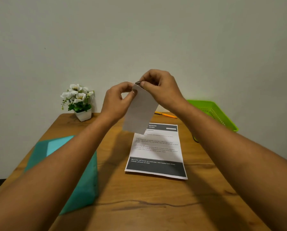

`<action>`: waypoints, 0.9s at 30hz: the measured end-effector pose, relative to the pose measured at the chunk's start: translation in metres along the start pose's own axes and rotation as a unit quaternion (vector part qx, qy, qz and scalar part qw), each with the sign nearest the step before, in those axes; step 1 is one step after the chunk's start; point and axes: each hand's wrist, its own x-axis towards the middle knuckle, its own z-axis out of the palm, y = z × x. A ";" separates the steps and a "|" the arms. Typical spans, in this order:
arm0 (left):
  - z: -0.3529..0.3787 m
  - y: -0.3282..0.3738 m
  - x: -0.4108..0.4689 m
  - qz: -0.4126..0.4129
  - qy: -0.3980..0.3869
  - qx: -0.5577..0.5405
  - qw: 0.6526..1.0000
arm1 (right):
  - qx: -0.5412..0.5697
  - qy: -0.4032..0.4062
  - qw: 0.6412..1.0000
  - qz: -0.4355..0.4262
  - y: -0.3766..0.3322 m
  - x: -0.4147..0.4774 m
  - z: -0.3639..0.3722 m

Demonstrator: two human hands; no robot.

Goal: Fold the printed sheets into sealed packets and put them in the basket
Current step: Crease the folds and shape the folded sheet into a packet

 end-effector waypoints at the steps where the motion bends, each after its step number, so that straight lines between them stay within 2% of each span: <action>1: 0.000 0.003 0.001 -0.006 -0.002 -0.032 0.999 | 0.005 0.001 1.000 -0.009 -0.002 0.001 -0.003; 3: 0.003 0.007 -0.001 -0.030 0.005 -0.110 0.993 | 0.042 0.025 0.999 -0.008 -0.002 0.000 -0.009; 5: 0.005 0.012 -0.004 -0.058 0.032 -0.164 0.984 | 0.110 0.053 0.992 0.034 0.001 -0.004 -0.014; 7: 0.006 0.018 -0.004 -0.073 0.055 -0.188 0.978 | 0.164 0.044 0.983 0.071 0.007 -0.011 -0.017; 10: 0.004 0.030 0.003 -0.073 0.057 -0.199 0.976 | 0.158 0.023 0.985 0.062 0.014 -0.020 -0.017; 15: 0.005 0.040 -0.002 -0.063 0.058 -0.202 0.976 | 0.189 0.065 0.978 0.060 0.016 -0.029 -0.014; 17: 0.016 0.031 -0.022 -0.101 0.048 -0.216 0.970 | 0.200 0.047 0.974 0.097 0.033 -0.048 -0.002; 20: 0.036 0.009 -0.069 -0.187 -0.008 -0.200 0.962 | 0.186 -0.032 0.966 0.179 0.063 -0.093 0.021; 22: 0.041 0.001 -0.087 -0.217 -0.033 -0.190 0.957 | 0.175 -0.050 0.963 0.198 0.072 -0.109 0.028; 27: 0.028 0.013 -0.059 -0.180 0.002 -0.230 0.956 | 0.190 -0.022 0.968 0.161 0.058 -0.081 0.017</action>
